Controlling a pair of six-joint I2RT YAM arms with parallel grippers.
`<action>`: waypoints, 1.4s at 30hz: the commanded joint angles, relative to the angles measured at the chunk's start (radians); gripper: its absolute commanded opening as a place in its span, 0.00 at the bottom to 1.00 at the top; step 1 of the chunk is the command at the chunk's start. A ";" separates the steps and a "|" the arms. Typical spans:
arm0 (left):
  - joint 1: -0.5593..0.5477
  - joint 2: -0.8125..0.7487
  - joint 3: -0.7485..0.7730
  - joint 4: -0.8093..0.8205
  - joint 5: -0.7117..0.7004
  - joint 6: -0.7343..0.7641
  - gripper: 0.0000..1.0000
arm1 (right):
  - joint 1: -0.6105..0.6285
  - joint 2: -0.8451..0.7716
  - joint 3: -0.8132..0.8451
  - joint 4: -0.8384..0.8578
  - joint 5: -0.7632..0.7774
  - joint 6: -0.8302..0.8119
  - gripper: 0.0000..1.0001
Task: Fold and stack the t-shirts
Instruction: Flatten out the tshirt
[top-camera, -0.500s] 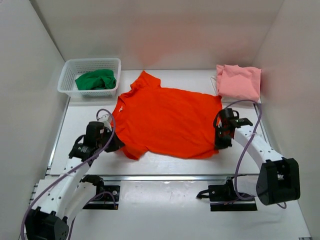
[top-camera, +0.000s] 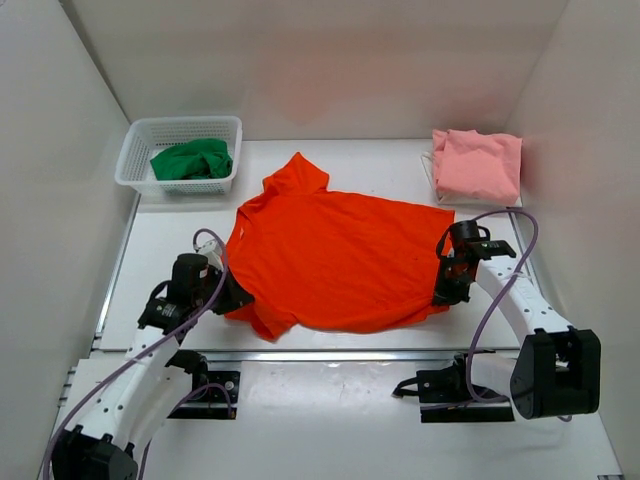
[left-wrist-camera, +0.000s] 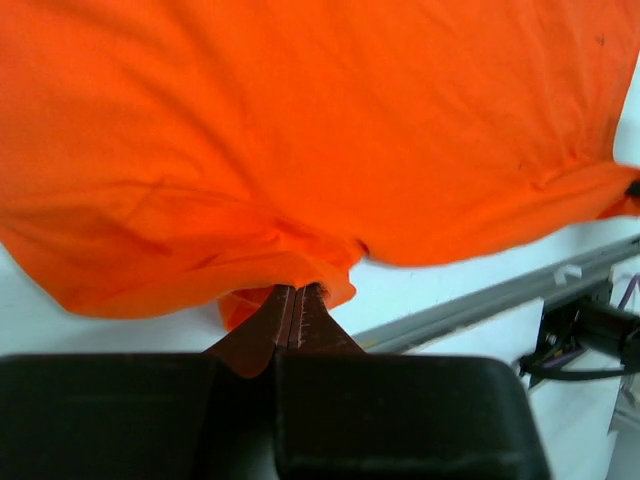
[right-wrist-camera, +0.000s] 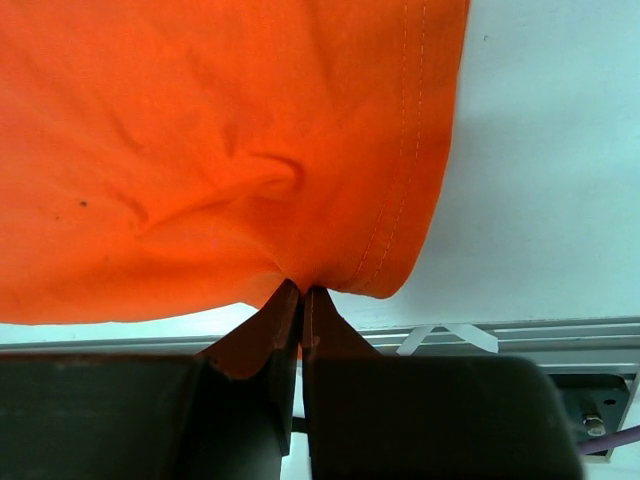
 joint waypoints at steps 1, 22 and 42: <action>0.056 0.085 0.111 0.097 -0.010 0.034 0.00 | -0.009 0.012 0.011 0.010 -0.013 -0.013 0.00; 0.108 0.551 0.394 0.390 -0.033 0.043 0.00 | -0.151 0.148 0.059 0.084 -0.169 -0.112 0.20; 0.116 0.492 0.384 0.348 -0.011 0.041 0.00 | -0.050 0.017 0.001 -0.025 -0.142 -0.056 0.00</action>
